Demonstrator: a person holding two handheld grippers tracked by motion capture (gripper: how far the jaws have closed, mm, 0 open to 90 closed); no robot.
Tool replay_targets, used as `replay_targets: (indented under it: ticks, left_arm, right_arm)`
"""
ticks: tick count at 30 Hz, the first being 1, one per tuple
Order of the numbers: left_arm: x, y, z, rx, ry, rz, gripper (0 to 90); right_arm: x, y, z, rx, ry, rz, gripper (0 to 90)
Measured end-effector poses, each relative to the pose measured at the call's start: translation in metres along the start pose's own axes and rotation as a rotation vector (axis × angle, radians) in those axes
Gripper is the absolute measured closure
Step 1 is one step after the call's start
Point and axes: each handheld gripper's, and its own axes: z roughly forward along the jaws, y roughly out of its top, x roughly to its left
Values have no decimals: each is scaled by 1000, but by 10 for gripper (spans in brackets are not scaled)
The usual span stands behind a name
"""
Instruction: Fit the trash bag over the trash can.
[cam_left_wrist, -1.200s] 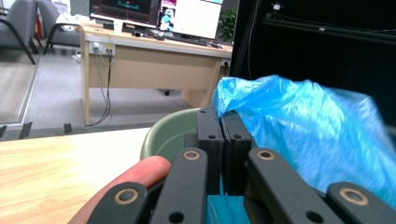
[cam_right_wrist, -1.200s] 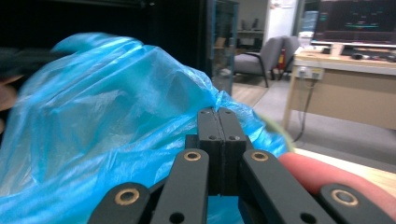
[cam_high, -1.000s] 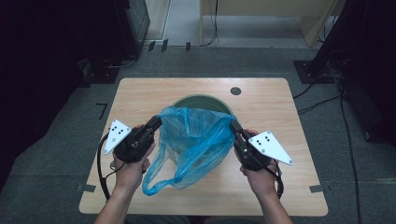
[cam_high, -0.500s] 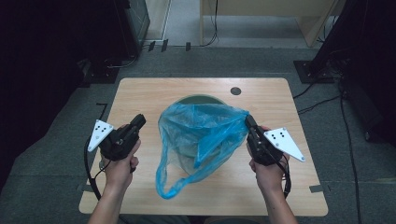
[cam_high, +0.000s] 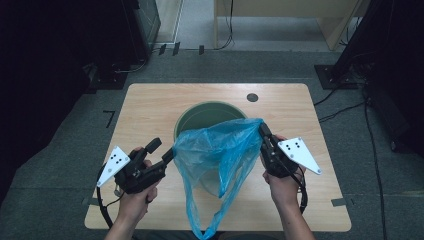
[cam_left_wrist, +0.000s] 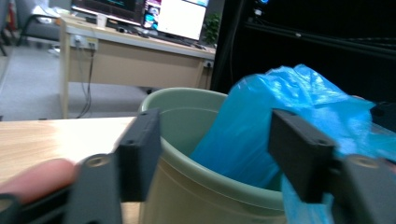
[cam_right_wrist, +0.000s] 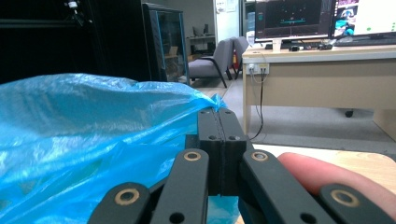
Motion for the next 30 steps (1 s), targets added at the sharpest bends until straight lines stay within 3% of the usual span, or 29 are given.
replay_targets:
  ticks: [3,9,13,17,21,22,23,26,30]
  left_arm:
    - [-7,-4,-3,3,-24,-26,273]
    - [-16,-13,-5,40,-40,8,267]
    - [-18,-7,-10,7,-21,-8,292]
    - [-26,-7,-14,6,-56,5,313]
    - [-40,-14,-10,50,-129,54,304]
    - [-49,-19,-6,87,-177,98,260]
    - [-49,-19,-6,87,-177,98,241]
    - [-64,-28,1,140,-212,176,222]
    - [-80,-39,7,180,-193,252,238]
  right_arm:
    - [0,0,-1,-9,-13,5,900]
    - [-2,-1,-1,-11,-41,9,900]
    - [-3,0,-1,-11,-66,15,900]
    - [-5,2,1,-13,-103,41,900]
    - [-3,4,3,-20,-119,48,900]
    - [-1,4,4,-20,-120,54,900]
    - [-1,4,4,-20,-120,54,900]
    - [4,6,4,-27,-115,52,900]
    - [10,7,4,-33,-103,47,900]
